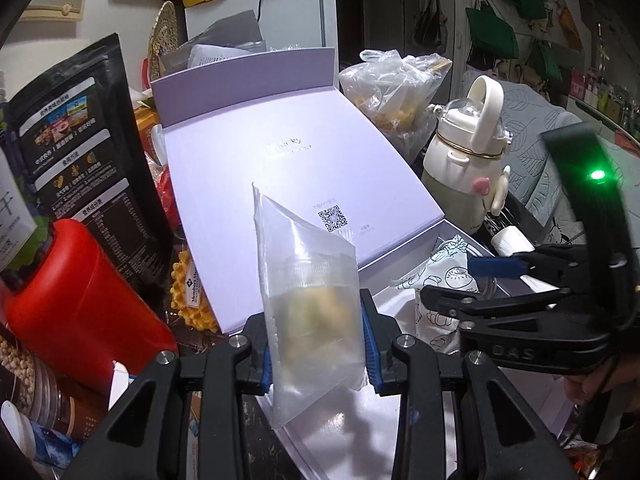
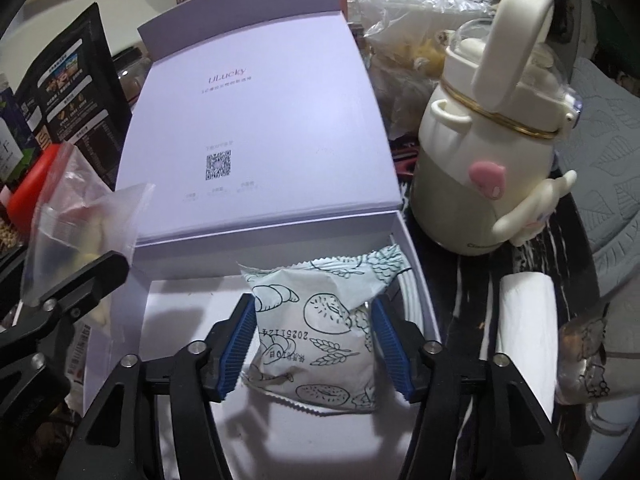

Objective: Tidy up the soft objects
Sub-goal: 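Lower the pastry packet and zip bag into the lavender box and open both grippers, then withdraw both tools from the box back toward the snack pile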

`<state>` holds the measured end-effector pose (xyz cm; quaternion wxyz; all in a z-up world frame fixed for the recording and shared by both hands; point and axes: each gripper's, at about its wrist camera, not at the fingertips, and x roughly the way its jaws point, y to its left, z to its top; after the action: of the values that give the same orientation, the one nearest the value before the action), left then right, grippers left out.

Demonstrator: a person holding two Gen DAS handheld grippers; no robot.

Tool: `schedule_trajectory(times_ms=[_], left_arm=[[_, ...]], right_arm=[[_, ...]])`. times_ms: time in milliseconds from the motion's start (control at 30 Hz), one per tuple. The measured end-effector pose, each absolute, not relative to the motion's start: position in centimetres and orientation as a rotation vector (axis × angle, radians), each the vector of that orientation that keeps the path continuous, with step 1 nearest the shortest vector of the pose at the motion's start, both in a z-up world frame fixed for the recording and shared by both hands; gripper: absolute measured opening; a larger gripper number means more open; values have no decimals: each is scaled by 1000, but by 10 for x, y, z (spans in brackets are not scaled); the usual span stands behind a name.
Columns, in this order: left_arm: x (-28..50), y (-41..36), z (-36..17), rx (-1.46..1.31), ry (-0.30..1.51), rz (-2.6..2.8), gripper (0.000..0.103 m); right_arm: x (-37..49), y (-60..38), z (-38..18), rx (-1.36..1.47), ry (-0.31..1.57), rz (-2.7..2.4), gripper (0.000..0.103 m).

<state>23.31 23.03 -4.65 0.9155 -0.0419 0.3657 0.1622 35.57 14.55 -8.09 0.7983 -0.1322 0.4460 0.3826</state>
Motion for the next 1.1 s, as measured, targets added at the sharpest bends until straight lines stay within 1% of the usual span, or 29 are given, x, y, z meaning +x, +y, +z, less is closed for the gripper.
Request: schedule_trajectory(times_ms=[33, 133, 200, 433, 500, 567, 667, 900, 1100], left_arm=[[236, 231, -47, -90, 760, 334, 34], [244, 232, -50, -91, 785, 333, 34], [251, 232, -53, -87, 809, 339, 34], [269, 233, -67, -108, 928, 335, 35], [271, 231, -71, -96, 952, 354, 36], [272, 230, -74, -89, 964, 368, 43], [272, 231, -75, -103, 985, 373, 46], [264, 227, -59, -99, 955, 391, 46], [248, 219, -27, -80, 890, 395, 46]], right_arm=[[355, 143, -78, -281, 948, 815, 66], [354, 135, -68, -274, 917, 796, 67], [353, 129, -61, -269, 903, 784, 69], [350, 104, -51, -256, 907, 761, 74], [349, 97, -50, -256, 917, 755, 74], [348, 100, -50, -261, 917, 748, 74], [346, 100, -49, -262, 916, 734, 74], [341, 89, -35, -249, 901, 714, 74], [331, 81, -16, -235, 860, 715, 74]])
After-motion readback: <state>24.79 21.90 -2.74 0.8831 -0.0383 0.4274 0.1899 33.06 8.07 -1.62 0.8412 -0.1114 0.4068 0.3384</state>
